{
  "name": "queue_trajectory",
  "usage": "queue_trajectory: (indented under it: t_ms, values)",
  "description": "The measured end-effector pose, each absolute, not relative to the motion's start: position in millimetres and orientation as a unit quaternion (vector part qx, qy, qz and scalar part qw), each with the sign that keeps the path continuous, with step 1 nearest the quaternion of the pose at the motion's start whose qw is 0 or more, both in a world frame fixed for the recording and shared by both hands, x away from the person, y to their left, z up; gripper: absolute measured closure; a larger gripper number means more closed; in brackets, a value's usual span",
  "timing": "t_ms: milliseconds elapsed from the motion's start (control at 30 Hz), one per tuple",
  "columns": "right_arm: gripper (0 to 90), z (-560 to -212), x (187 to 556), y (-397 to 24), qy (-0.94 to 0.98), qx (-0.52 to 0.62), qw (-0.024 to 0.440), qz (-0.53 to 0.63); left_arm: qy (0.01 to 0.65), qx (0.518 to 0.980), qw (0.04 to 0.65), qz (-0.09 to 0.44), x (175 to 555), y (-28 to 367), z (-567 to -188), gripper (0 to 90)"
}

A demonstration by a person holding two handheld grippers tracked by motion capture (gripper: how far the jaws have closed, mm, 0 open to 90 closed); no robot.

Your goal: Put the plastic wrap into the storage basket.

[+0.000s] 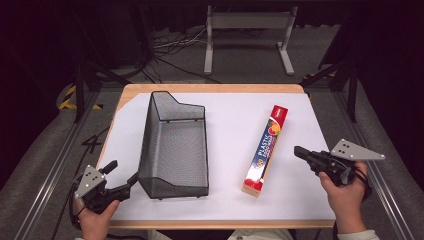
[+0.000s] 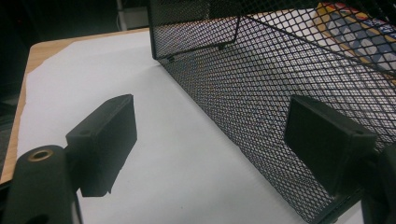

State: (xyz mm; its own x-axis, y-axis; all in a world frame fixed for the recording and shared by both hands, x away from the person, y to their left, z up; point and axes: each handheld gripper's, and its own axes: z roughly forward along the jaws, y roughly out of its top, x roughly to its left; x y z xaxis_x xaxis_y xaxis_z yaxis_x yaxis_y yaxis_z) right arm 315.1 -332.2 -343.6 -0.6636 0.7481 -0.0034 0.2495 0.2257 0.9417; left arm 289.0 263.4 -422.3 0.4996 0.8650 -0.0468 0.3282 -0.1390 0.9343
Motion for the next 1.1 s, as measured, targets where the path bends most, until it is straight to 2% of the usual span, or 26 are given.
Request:
queue_trajectory:
  t_ms: [600, 1100]
  values:
    - [89.7, -333.0, 332.2, -262.1, 0.776, 0.267, 0.195, 0.538, 0.422, 0.706, 0.501, 0.268, 288.7, 263.7, -422.2, 17.9]
    - [90.0, -339.4, 340.3, -218.0, 0.799, 0.241, 0.148, 0.53, 0.419, 0.71, 0.497, 0.271, 288.6, 262.5, -422.4, 17.9]
